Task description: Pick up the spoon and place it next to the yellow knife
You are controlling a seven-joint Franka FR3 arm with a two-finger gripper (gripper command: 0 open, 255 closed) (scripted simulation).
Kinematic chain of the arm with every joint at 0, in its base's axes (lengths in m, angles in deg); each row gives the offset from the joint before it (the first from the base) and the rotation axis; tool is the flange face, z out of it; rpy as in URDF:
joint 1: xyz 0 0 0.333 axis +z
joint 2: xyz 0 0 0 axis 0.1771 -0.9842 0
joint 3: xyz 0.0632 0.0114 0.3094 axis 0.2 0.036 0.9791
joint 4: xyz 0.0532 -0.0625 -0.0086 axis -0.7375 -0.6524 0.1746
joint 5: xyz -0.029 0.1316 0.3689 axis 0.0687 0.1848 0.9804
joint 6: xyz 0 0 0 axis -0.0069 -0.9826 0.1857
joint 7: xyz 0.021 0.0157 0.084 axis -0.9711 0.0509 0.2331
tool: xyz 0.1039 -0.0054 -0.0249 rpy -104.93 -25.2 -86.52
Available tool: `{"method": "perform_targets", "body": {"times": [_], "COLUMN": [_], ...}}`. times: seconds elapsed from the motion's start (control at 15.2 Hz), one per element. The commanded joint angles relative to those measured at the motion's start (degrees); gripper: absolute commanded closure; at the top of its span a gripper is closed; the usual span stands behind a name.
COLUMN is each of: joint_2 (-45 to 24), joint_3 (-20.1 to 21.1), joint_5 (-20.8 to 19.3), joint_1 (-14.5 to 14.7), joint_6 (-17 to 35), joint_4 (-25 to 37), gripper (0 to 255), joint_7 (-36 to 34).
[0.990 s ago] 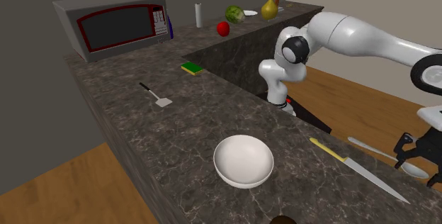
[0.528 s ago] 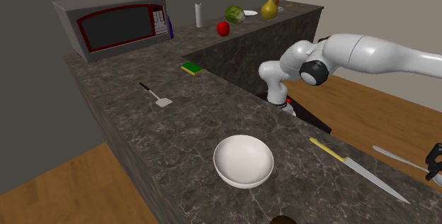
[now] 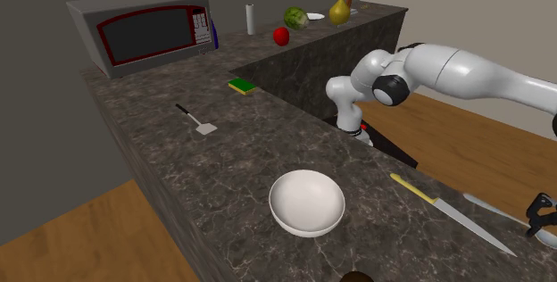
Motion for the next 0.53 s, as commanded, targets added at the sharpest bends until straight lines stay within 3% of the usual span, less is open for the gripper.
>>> {"method": "perform_targets", "body": {"times": [0.0,0.46], "joint_2": [0.05,0.0], "joint_3": [0.07,0.08], "joint_5": [-0.05,-0.22], "joint_1": [-0.71,-1.76], "joint_6": [1.69,4.19], "joint_4": [-2.09,-5.08], "gripper": [255,255], "joint_7": [-0.66,-1.55]}}
